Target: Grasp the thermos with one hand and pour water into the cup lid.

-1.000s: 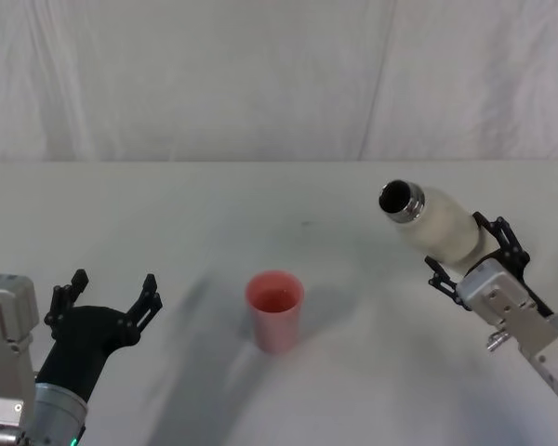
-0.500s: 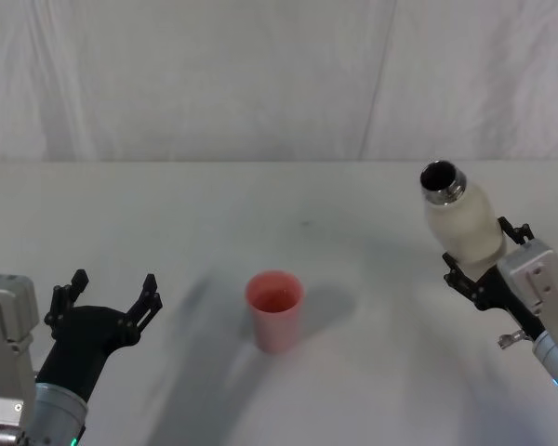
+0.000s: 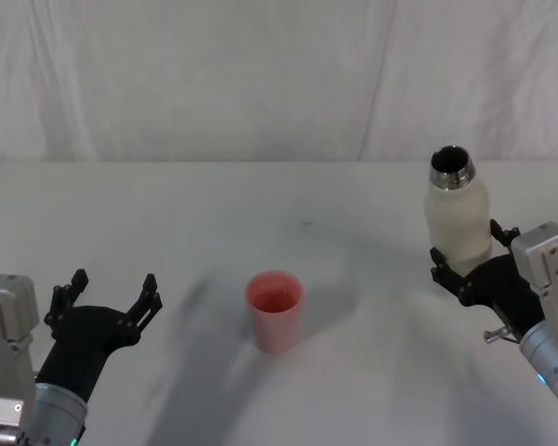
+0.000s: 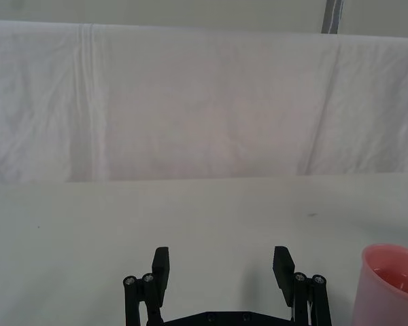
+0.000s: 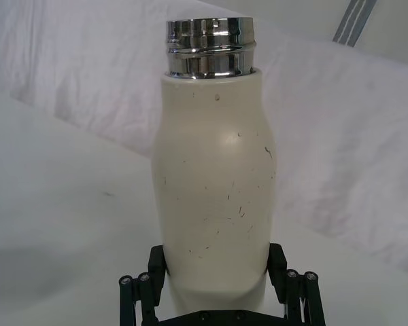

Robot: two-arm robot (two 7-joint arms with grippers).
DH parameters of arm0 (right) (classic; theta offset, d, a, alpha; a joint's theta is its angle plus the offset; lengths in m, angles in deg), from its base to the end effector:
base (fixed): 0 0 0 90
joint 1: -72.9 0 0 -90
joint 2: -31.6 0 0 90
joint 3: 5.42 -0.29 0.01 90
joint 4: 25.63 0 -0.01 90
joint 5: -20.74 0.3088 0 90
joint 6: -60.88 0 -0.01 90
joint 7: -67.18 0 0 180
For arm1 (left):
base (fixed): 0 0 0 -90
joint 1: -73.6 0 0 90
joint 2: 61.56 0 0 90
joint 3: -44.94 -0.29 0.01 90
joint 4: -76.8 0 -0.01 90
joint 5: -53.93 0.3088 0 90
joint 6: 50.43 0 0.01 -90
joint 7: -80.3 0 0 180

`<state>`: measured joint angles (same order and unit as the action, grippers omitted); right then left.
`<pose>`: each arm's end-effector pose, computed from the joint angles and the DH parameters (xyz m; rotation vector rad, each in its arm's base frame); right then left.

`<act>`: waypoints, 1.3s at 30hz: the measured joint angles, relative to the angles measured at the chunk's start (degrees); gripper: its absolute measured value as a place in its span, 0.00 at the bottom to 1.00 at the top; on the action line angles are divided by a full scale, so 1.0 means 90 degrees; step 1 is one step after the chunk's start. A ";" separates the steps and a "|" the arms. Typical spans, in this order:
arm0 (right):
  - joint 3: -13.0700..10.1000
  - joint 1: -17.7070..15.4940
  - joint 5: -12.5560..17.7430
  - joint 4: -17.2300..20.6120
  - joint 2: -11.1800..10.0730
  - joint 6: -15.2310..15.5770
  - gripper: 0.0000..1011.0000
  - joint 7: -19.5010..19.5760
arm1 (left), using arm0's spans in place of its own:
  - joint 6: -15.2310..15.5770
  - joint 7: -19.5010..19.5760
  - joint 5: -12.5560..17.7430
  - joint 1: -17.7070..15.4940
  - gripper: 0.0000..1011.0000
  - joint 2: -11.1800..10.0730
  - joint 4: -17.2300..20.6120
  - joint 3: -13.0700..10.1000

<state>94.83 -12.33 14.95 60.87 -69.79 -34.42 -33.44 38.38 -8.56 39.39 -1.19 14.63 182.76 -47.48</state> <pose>0.3482 -0.0057 -0.2959 -0.1775 -0.2909 -1.1952 0.2530 0.0375 -0.2852 -0.0381 0.0139 1.4459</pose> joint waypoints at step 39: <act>0.0198 0.0407 0.1322 -0.0529 0.0166 0.0374 0.93 -0.0372 | 0.0000 0.0000 0.0000 0.0000 0.99 0.0000 0.0000 0.0000</act>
<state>96.61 -8.66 26.85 56.11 -68.30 -31.05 -36.79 38.39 -8.57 39.39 -1.19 14.64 182.76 -47.48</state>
